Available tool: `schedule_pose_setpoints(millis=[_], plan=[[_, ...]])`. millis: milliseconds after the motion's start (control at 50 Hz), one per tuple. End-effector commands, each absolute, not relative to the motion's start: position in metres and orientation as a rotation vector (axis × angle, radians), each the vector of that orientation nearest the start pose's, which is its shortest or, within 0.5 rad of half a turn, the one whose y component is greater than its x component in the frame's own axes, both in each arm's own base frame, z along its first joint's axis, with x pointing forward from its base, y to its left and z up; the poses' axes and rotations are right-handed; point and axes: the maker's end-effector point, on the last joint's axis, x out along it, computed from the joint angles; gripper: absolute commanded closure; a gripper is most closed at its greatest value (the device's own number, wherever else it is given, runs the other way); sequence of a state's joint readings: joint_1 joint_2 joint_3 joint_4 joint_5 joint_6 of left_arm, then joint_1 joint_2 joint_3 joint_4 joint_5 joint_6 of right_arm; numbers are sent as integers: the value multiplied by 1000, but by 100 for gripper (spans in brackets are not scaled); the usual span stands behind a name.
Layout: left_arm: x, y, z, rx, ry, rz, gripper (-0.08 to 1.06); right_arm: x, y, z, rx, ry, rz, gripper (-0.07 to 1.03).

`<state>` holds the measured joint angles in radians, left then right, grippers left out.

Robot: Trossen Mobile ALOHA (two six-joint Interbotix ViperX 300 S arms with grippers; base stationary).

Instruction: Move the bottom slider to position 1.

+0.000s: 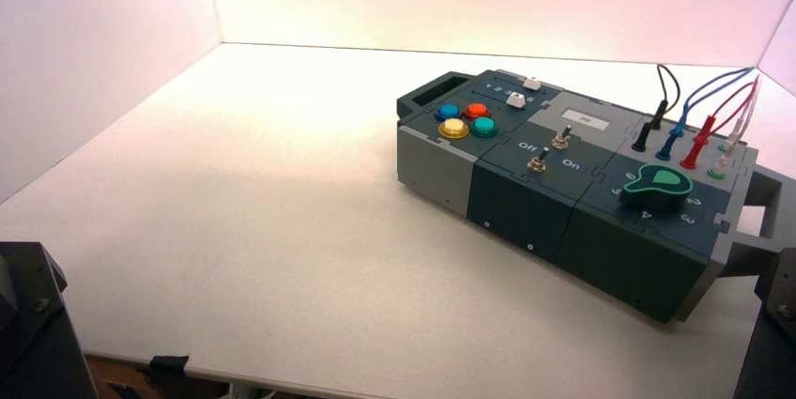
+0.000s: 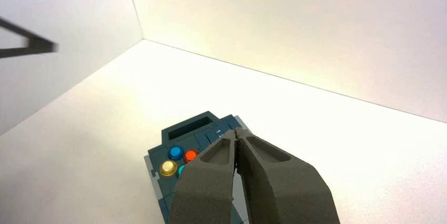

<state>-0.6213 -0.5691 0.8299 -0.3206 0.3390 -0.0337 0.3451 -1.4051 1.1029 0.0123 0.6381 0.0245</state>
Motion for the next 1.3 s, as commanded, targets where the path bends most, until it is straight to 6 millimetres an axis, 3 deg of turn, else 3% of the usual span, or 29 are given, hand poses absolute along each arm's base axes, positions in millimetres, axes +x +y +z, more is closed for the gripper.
schedule_pose_setpoints(millis=[20,180,460,840,1100,1300], plan=[[272,-237,242,-129,697,-641,101,157,58,273,-17,321,342,99],[285,-285,217,-57,785,-699,101,157,57,273,-17,318,340,99],[296,-341,174,88,935,-779,101,157,57,274,-18,313,340,99],[308,-374,132,190,1038,-819,101,155,56,276,-15,299,340,99],[290,-414,112,287,1089,-911,101,156,56,275,-14,301,337,99],[280,-428,109,330,1111,-954,101,156,56,275,-14,304,337,99]])
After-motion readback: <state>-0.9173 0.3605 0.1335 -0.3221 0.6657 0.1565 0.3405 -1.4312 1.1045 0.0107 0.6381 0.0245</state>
